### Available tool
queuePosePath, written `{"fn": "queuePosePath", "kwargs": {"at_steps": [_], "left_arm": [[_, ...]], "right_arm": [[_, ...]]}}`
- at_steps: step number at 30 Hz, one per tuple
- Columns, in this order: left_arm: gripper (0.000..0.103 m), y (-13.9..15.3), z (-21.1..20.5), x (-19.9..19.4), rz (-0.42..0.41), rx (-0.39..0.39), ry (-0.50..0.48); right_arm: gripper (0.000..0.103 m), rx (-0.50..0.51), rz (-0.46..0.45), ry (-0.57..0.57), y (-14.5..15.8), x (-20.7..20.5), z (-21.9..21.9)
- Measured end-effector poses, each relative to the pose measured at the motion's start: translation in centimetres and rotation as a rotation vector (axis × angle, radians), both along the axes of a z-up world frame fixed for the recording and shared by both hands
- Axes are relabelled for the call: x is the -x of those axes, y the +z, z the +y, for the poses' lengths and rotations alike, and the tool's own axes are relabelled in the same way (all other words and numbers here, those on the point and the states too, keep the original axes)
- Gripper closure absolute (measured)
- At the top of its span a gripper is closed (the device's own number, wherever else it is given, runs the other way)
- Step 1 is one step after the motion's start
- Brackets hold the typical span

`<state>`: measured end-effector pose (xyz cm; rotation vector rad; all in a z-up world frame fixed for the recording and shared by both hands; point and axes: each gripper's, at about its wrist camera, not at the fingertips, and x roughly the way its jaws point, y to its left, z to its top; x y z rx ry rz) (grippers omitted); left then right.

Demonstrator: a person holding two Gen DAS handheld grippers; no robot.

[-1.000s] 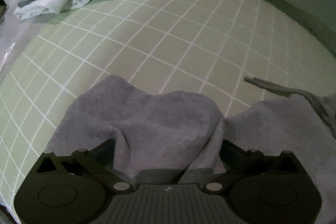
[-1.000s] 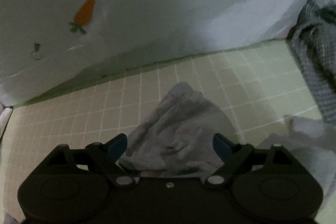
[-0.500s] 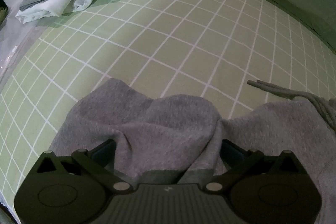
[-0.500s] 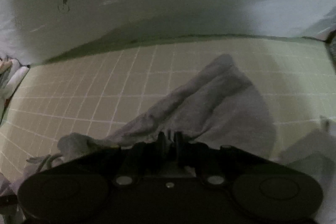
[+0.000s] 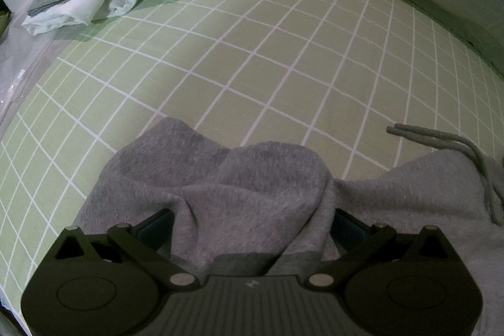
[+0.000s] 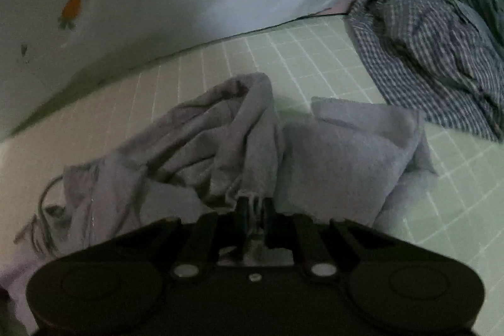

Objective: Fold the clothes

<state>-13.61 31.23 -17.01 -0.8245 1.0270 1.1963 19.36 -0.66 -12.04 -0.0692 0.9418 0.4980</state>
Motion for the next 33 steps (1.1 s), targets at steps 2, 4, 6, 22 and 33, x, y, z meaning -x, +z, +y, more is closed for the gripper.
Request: {"fn": "queuePosePath", "kwargs": {"at_steps": [2,4,6,22,33], "left_arm": [[0.0,-0.1,0.1,0.0,0.001,0.002,0.002],[0.0,-0.1,0.1,0.0,0.002,0.004,0.001],[0.0,-0.2,0.1,0.0,0.002,0.005,0.001],[0.0,-0.3,0.7,-0.3,-0.001,-0.006,0.023],[0.0,-0.3,0.5,-0.3,-0.005,-0.037,0.001]], "right_arm": [[0.052,-0.029,-0.031,-0.024,0.8,-0.1,0.1],[0.027,-0.052,-0.072,-0.036,1.5,-0.6,0.7],[0.022,-0.043,-0.096,-0.023,1.6,-1.4,1.9],[0.087,0.174,-0.14,0.334,-0.7,-6.5,11.4],[0.09,-0.248,-0.554,0.2,12.6,-7.6,15.9]]}}
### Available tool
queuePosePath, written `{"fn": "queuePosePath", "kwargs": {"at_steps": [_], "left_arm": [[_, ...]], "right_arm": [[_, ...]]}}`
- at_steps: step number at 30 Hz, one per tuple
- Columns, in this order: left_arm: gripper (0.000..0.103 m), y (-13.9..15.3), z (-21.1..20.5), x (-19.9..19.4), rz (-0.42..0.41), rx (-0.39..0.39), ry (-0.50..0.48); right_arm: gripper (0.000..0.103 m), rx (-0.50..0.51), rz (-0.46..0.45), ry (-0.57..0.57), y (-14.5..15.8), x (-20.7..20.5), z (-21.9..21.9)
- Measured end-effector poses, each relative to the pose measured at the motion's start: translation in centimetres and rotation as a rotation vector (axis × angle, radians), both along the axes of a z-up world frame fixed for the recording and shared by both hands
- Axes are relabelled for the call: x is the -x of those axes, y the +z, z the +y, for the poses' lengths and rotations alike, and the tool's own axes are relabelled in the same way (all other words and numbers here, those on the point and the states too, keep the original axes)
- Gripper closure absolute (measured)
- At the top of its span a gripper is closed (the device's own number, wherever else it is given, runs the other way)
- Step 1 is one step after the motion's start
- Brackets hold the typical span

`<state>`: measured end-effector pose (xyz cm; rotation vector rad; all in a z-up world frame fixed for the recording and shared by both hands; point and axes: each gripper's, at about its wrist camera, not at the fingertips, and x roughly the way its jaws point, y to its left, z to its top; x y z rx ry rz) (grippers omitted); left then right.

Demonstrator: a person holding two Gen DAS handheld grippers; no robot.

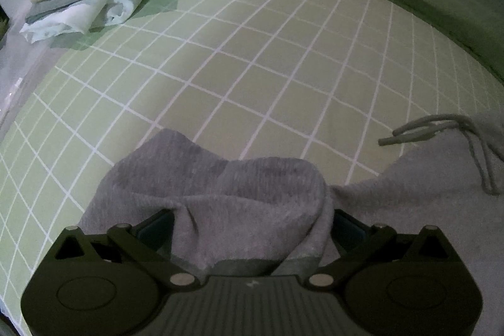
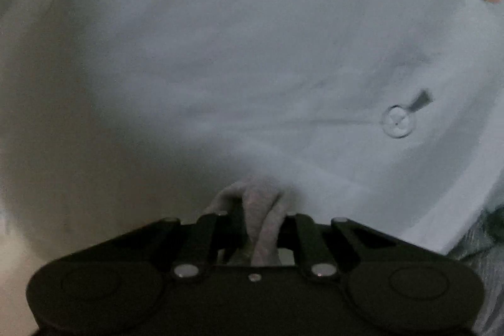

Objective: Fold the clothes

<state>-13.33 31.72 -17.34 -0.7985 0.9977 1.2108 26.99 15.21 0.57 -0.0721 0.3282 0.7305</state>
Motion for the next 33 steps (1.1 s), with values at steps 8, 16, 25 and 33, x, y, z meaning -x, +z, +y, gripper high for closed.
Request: {"fn": "queuePosePath", "kwargs": {"at_steps": [8,16,25,33], "left_arm": [[0.041,1.3,-1.1,0.0,-0.018,-0.065,-0.025],[0.087,3.8,3.0,-1.2,-0.096,-0.157,-0.122],[0.062,6.5,7.0,-1.5,-0.065,-0.196,0.033],[0.01,6.2,-3.2,-1.9,-0.118,-0.107,-0.045]], "right_arm": [[0.035,0.286,0.26,-0.038,-8.3,1.7,-3.5],[0.042,0.28,0.408,-0.225,-9.7,5.7,-14.9],[0.038,0.254,0.44,-0.424,-9.0,9.9,-25.0],[0.012,0.277,0.428,-0.375,-10.1,12.9,-26.6]]}}
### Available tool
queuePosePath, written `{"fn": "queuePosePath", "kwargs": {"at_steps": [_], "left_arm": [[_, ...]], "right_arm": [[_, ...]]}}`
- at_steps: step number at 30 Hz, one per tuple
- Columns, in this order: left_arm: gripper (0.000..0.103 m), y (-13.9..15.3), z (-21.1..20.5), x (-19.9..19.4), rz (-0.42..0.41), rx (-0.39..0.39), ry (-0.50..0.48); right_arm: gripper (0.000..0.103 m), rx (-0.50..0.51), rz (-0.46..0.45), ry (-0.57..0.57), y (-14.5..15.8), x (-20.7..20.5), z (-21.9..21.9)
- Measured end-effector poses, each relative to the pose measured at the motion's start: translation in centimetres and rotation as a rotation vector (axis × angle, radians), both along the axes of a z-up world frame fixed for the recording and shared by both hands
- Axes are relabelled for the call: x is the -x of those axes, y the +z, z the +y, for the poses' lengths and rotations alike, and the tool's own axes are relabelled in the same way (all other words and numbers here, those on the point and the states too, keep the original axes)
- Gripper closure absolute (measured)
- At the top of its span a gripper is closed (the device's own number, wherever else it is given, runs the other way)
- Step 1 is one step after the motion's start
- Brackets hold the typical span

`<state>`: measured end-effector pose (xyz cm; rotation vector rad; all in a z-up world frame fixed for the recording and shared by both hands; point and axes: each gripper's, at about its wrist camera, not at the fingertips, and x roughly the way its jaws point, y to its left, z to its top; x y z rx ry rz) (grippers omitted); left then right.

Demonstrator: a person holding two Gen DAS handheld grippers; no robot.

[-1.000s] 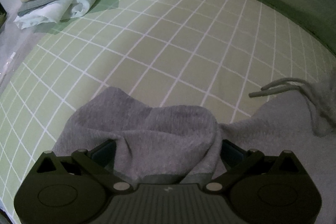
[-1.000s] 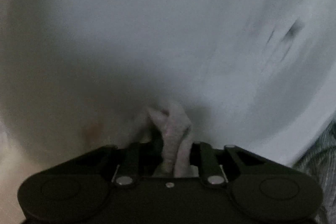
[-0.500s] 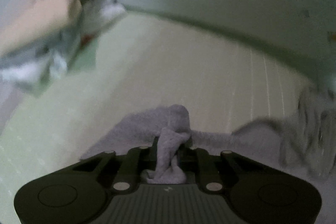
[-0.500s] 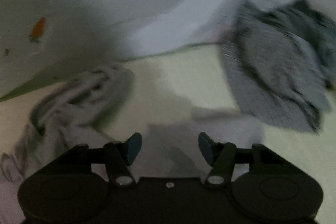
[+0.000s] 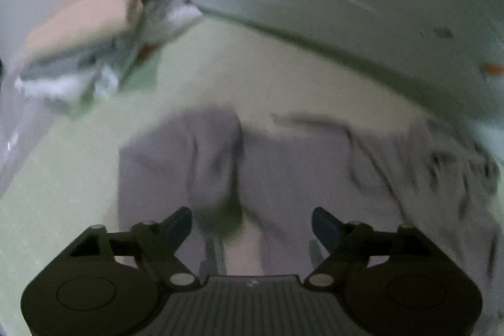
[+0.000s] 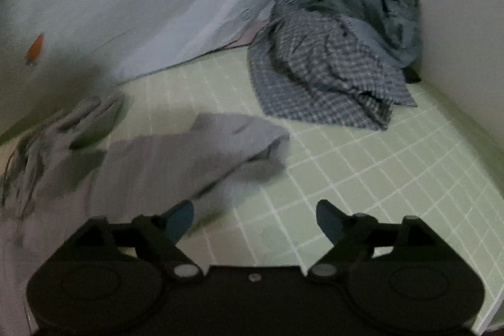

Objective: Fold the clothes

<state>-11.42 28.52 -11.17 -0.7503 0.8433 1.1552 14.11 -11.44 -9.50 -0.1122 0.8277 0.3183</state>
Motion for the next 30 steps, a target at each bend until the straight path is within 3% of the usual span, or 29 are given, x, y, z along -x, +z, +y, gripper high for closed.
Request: {"fn": "queuePosePath", "kwargs": {"at_steps": [1,2,10,16,21,23,25,29,30], "left_arm": [[0.01,-0.3,-1.3,-0.1,0.001,0.022,-0.005],[0.01,-0.7,-2.6,-0.4,0.006,0.04,-0.017],[0.009,-3.9,-10.7,-2.5,0.095,0.162,-0.101],[0.002,-6.0,-13.7,-3.5,0.179,0.183,-0.065],[0.0,-6.1,-14.1,-4.0,0.195,0.187,-0.007],[0.0,-6.1,-13.9,-4.2,0.195,0.196,0.012],[0.0,-6.1,-13.7,-4.4,0.199,0.197,0.023],[0.0,-6.2,-13.5,-4.7,0.203,0.203,0.047],[0.0,-6.2,-13.5,-4.7,0.203,0.205,0.053]], "right_arm": [[0.002,0.001,-0.004,0.019,-0.2,0.2,0.0],[0.0,-0.004,-0.004,0.037,-0.4,0.4,0.0],[0.0,-0.058,0.03,0.132,-2.2,-0.7,-0.1],[0.0,-0.089,0.086,0.166,-3.7,-4.4,-0.9],[0.001,-0.091,0.12,0.202,-4.9,-7.8,-0.5],[0.014,-0.087,0.124,0.205,-5.2,-8.9,0.0],[0.035,-0.082,0.142,0.201,-5.5,-10.1,0.7],[0.046,-0.032,0.163,0.184,-6.0,-10.9,1.3],[0.054,-0.031,0.164,0.179,-6.0,-10.8,1.2]]}}
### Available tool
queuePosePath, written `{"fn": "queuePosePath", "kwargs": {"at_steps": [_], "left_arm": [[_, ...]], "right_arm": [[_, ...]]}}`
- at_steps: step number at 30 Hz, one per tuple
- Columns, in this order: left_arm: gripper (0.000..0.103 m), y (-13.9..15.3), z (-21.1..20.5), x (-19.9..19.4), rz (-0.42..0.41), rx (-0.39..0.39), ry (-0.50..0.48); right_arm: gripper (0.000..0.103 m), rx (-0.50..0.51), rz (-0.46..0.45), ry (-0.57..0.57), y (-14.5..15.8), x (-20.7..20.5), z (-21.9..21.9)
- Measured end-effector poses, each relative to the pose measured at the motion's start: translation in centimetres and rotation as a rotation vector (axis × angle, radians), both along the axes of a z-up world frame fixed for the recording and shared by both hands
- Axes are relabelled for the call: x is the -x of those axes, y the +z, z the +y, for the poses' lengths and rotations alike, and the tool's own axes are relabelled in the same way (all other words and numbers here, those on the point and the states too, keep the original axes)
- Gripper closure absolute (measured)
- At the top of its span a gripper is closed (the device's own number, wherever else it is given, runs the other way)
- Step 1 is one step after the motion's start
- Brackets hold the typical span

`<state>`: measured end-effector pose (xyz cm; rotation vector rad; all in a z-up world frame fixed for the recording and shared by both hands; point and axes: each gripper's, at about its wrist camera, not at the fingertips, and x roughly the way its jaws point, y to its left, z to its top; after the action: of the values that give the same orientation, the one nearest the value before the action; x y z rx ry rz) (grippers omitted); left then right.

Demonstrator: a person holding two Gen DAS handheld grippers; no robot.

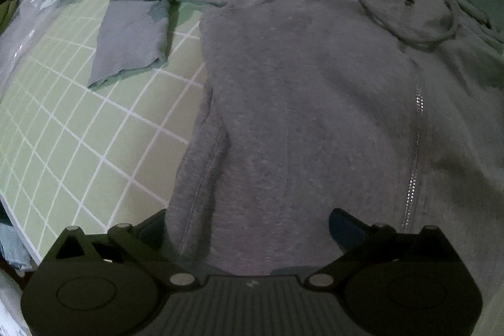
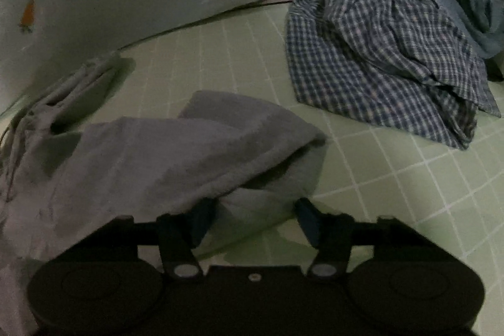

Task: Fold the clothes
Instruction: 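Release the spread hoodie and move the right gripper toward the checked shirt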

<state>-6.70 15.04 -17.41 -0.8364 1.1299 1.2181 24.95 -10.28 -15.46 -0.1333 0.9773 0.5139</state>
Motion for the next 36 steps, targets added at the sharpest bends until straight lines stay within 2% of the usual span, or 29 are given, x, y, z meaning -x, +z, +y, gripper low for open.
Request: {"fn": "queuePosePath", "kwargs": {"at_steps": [1,3,4,6,12,14,15,17,20,22,25,31,36], "left_arm": [[0.0,0.0,0.1,0.0,0.001,0.0,0.001],[0.0,0.0,0.3,-0.2,0.003,0.001,-0.007],[0.0,0.0,0.4,-0.2,0.002,0.004,-0.011],[0.0,-0.1,0.7,0.1,-0.013,0.018,-0.012],[0.0,-0.4,1.3,1.1,-0.068,0.046,-0.005],[0.0,-0.4,1.4,1.1,-0.069,0.042,-0.007],[0.0,-0.4,1.4,1.1,-0.07,0.041,-0.009],[0.0,-0.4,1.5,1.1,-0.071,0.039,-0.009],[0.0,-0.4,1.7,1.0,-0.071,0.04,-0.011],[0.0,-0.4,1.7,1.0,-0.071,0.04,-0.012],[0.0,-0.5,1.7,0.9,-0.07,0.041,-0.012],[0.0,-0.4,1.9,0.6,-0.071,0.045,-0.004],[0.0,-0.3,1.7,0.7,-0.072,0.043,0.006]], "right_arm": [[0.072,-0.002,0.0,0.001,0.0,0.0,-0.2],[0.092,-0.028,0.001,0.016,0.1,-0.3,-1.1],[0.093,-0.043,-0.005,0.017,0.3,-0.5,-1.6],[0.094,-0.026,-0.071,0.013,1.5,-0.5,-2.5],[0.094,0.093,-0.492,-0.061,8.3,1.6,-6.6],[0.094,0.128,-0.578,-0.084,9.3,2.8,-7.9],[0.092,0.148,-0.581,-0.076,9.0,3.3,-8.3],[0.086,0.207,-0.503,-0.037,7.1,4.1,-8.6],[0.079,0.241,-0.293,-0.01,3.4,5.0,-9.3],[0.064,0.144,-0.194,-0.092,2.7,5.5,-10.6],[0.052,0.0,-0.16,-0.226,3.4,5.6,-12.5],[0.037,-0.198,-0.117,-0.412,3.6,3.6,-15.0],[0.036,-0.369,-0.012,-0.565,2.3,1.6,-16.7]]}}
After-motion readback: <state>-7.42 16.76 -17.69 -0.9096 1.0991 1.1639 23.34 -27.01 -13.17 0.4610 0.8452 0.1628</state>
